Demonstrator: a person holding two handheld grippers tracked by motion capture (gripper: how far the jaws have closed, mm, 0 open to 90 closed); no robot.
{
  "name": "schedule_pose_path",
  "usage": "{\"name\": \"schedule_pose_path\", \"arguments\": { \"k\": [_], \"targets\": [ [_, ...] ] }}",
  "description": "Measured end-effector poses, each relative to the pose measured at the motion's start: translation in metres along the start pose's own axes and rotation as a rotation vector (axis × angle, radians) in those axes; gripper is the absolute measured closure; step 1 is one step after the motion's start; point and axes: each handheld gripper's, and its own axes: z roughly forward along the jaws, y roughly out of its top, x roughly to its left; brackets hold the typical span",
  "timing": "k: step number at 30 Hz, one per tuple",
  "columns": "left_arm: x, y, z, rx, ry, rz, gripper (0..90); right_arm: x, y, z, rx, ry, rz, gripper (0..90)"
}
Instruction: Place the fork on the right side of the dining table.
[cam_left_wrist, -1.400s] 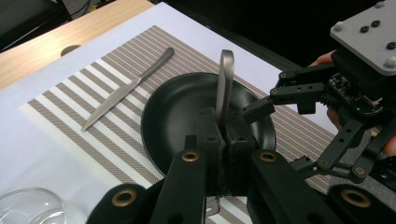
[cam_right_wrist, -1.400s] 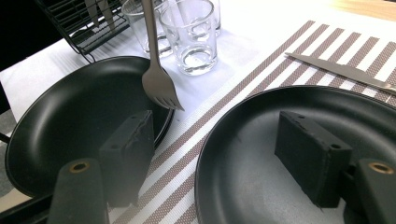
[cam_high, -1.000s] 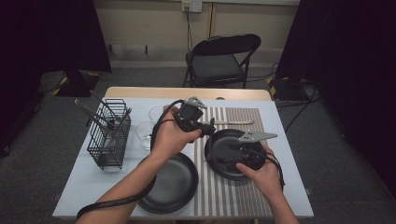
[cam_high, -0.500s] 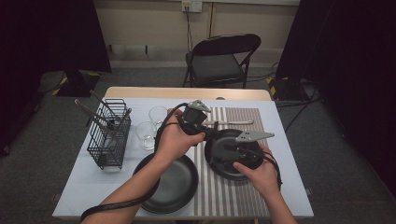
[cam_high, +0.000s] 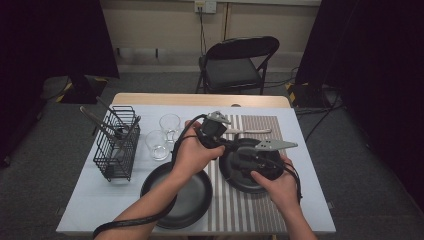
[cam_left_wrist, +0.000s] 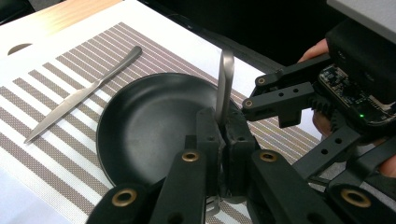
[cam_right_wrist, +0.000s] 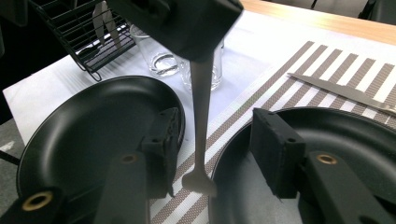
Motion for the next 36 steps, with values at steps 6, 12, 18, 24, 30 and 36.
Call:
{"name": "schedule_pose_path", "arguments": {
  "k": [6, 12, 18, 24, 30, 36],
  "targets": [
    [-0.005, 0.002, 0.002, -0.006, 0.006, 0.007, 87.2, 0.000, 0.000, -0.001, -0.002, -0.009, 0.000, 59.2],
    [-0.006, 0.002, 0.006, -0.007, -0.007, 0.008, 87.1, 0.002, 0.000, -0.005, -0.016, -0.015, -0.002, 64.0],
    [-0.011, 0.004, 0.015, 0.000, -0.026, 0.020, 87.1, 0.002, -0.005, -0.012, -0.024, -0.035, 0.017, 67.1],
    [-0.019, 0.004, 0.020, 0.004, -0.042, 0.027, 87.1, 0.004, -0.009, -0.020, -0.047, -0.060, 0.036, 73.6],
    [-0.027, 0.002, 0.020, 0.000, -0.039, 0.029, 87.1, 0.008, -0.013, -0.027, -0.068, -0.071, 0.053, 80.9],
    [-0.029, 0.001, 0.017, -0.002, -0.016, 0.032, 87.1, 0.012, -0.011, -0.026, -0.068, -0.079, 0.045, 82.5]
  ]
}}
